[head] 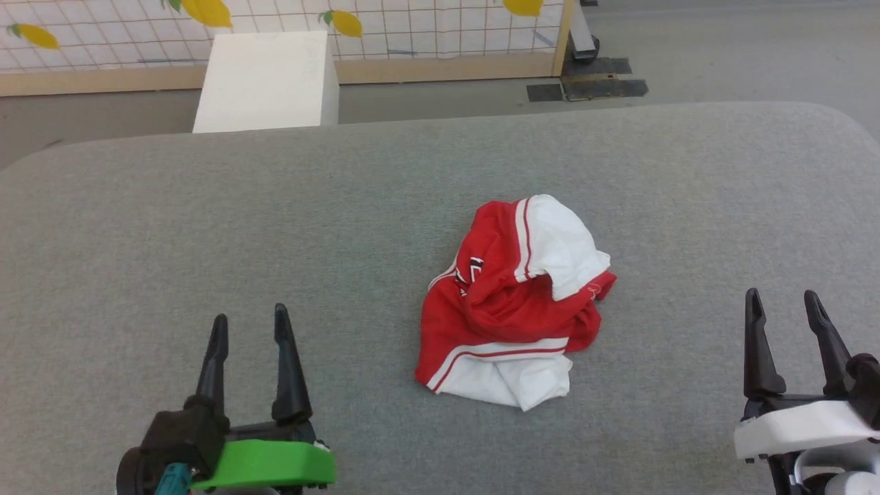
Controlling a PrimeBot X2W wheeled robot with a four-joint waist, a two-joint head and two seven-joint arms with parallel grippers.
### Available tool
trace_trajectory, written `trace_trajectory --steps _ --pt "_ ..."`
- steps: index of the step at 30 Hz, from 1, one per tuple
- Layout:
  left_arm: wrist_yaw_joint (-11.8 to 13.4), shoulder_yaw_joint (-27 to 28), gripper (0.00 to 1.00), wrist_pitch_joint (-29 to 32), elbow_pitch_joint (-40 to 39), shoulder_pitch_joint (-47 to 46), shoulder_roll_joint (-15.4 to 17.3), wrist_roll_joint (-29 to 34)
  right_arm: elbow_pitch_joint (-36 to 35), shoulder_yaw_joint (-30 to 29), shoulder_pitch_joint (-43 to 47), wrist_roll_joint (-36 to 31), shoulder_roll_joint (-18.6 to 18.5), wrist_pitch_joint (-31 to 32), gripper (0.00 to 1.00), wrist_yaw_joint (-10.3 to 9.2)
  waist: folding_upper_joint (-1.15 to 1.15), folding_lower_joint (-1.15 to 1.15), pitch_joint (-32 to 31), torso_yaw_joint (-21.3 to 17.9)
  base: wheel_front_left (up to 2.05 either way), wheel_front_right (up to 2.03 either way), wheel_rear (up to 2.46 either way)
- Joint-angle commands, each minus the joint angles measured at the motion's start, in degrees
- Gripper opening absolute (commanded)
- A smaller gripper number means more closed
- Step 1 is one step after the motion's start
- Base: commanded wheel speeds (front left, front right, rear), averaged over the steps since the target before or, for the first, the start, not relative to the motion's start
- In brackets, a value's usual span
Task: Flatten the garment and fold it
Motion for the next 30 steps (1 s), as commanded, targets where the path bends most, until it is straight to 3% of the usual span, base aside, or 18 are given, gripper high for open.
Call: trace_trajectory --steps 1,6,11,18,24,30 --pt "-1.2 0.6 1.0 -0.2 0.5 0.4 -0.6 0.7 -0.6 0.3 -0.7 0.9 0.0 1.0 1.0 -0.09 0.0 0.0 0.0 0.9 0.0 0.0 0.0" --pt "-4.1 2.6 1.0 -0.2 1.8 0.4 -2.7 2.5 -2.8 2.8 -6.1 4.2 -0.8 8.7 1.0 -0.09 0.0 0.0 1.4 2.4 0.0 0.0 0.0" --pt "-6.4 3.8 1.0 -0.2 3.0 0.4 -4.8 4.0 -3.5 5.8 -15.1 10.6 -6.4 21.4 1.0 -0.09 0.0 0.0 4.3 3.8 0.0 0.0 0.0" --pt "-8.9 4.1 1.0 -0.2 4.2 -1.9 -7.1 5.5 1.9 9.0 -25.6 16.8 -12.4 39.5 1.0 -0.09 0.0 0.0 9.5 6.0 0.0 0.0 0.0" --pt "-10.1 3.0 1.0 -0.2 5.3 -4.6 -7.8 6.3 6.0 14.7 -28.9 18.1 -17.7 46.3 1.0 -0.09 0.0 0.0 13.9 8.0 0.0 0.0 0.0" --pt "-10.2 2.0 1.0 -0.2 6.1 -6.8 -8.0 6.2 9.4 19.7 -29.9 19.8 -21.7 48.5 1.0 -0.09 0.0 0.0 16.7 9.7 0.0 0.0 0.0"
